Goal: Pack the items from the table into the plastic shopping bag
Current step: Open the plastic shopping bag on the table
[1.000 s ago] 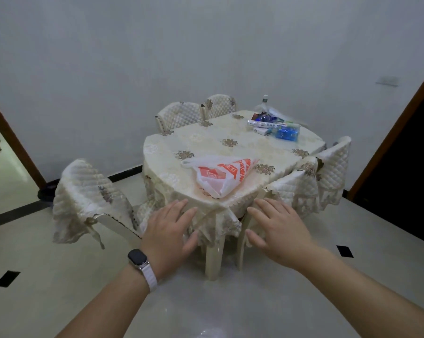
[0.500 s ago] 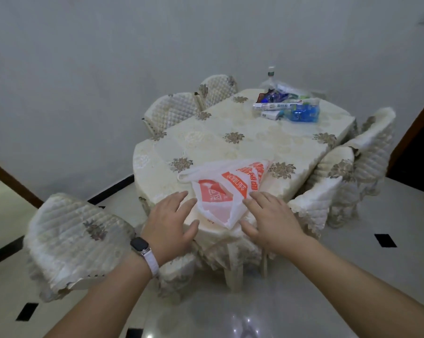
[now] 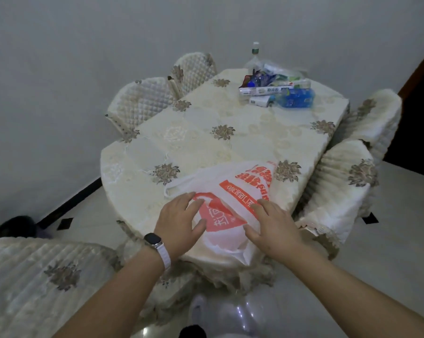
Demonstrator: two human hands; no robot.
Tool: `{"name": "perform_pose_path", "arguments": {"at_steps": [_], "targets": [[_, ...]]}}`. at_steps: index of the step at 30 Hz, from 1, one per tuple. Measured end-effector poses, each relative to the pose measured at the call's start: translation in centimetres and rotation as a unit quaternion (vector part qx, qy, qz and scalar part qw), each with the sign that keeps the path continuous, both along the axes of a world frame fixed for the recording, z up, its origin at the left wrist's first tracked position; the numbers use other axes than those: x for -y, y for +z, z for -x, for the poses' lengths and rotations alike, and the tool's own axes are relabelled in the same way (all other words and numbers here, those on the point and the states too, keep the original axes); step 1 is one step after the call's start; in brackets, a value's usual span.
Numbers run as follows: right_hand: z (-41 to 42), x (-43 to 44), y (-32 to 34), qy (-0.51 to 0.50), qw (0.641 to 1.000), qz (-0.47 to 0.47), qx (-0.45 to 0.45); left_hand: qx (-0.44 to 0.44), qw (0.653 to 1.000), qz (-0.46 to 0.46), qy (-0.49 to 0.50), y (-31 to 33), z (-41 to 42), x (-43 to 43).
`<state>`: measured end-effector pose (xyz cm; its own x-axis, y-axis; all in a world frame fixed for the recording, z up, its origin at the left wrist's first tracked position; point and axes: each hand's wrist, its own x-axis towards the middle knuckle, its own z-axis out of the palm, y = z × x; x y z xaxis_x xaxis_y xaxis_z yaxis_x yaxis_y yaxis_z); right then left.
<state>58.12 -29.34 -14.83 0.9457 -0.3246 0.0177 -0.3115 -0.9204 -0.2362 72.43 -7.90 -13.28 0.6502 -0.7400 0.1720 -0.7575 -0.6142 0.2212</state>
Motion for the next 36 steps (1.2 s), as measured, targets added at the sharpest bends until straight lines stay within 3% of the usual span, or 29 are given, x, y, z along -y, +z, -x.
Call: {"name": "perform_pose_path", "arguments": {"at_steps": [6, 12, 21, 24, 27, 31, 36], "targets": [[-3.3, -1.8, -1.9, -0.134, 0.989, -0.018, -0.058, -0.08, 0.993, -0.005, -0.087, -4.0, -8.2, 2.8], [-4.8, -2.4, -3.0, -0.268, 0.959, -0.058, -0.075, -0.134, 0.971, -0.093, -0.177, -8.6, -13.1, 7.1], [-4.9, -0.8, -5.3, -0.349, 0.924, -0.133, -0.08, -0.147, 0.951, -0.157, -0.223, -12.3, -15.1, 12.8], [-5.1, -0.1, -6.2, -0.354, 0.92, -0.149, -0.075, -0.163, 0.956, -0.114, -0.216, -12.4, -15.6, 14.0], [-5.1, 1.3, -6.6, -0.343, 0.921, -0.185, 0.008, -0.179, 0.958, -0.046, -0.221, -12.1, -16.0, 14.8], [-6.3, 3.8, -5.2, -0.395, 0.865, -0.275, 0.143, -0.262, 0.953, 0.04, -0.147, -8.7, -16.0, 15.7], [-9.6, 6.2, -1.5, -0.417, 0.805, -0.344, 0.243, -0.277, 0.946, 0.155, -0.059, -2.9, -15.8, 17.4]]}}
